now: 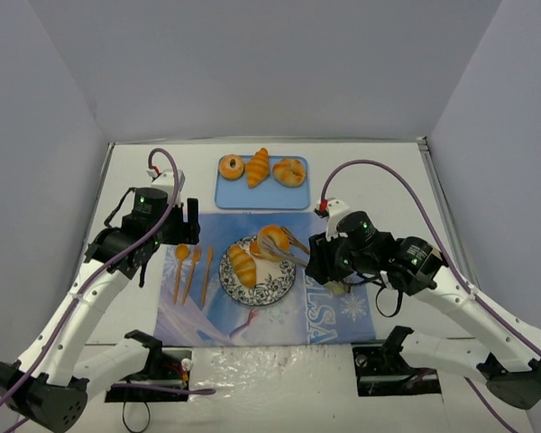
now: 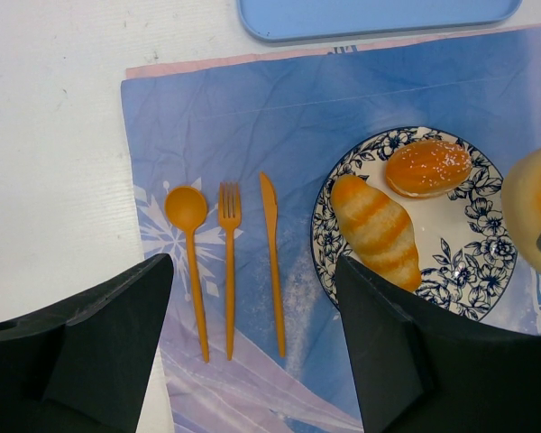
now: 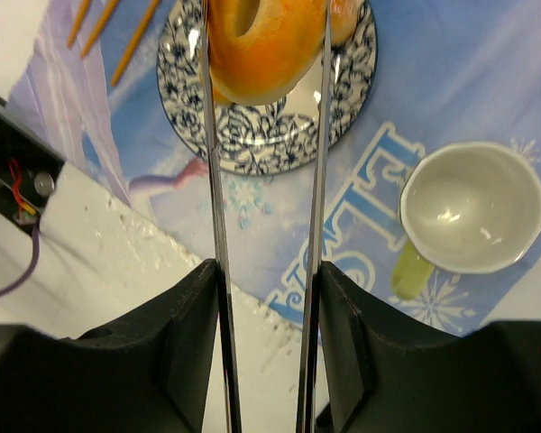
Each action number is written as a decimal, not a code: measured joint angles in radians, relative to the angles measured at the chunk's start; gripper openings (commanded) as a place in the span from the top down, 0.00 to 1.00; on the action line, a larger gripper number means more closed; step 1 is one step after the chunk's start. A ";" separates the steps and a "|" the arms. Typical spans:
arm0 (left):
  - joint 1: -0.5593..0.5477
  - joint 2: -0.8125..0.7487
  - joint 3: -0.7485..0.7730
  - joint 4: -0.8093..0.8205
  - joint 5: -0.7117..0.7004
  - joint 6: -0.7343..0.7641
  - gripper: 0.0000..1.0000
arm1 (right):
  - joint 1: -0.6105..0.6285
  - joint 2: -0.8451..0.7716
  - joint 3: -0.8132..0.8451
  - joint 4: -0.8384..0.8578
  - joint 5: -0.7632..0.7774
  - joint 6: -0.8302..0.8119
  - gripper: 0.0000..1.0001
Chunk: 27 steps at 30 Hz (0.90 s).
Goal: Place the bread
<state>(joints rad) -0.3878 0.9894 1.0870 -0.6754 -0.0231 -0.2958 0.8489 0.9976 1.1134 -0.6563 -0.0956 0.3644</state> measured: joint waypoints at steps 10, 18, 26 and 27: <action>-0.005 0.001 0.000 0.000 0.000 0.000 0.31 | 0.021 -0.029 -0.115 -0.046 -0.021 0.031 0.77; -0.005 0.001 0.000 0.000 0.000 0.000 0.31 | 0.042 -0.024 -0.164 -0.012 -0.017 0.068 0.78; -0.005 0.002 0.000 0.000 0.000 0.000 0.31 | 0.062 -0.003 -0.189 0.020 0.010 0.110 0.77; -0.005 0.002 0.000 0.000 0.000 0.000 0.31 | 0.063 -0.003 -0.191 0.025 0.013 0.115 0.77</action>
<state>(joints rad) -0.3927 0.9909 1.0870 -0.6758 -0.0231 -0.2958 0.9120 0.9951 0.9225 -0.6309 -0.0829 0.4795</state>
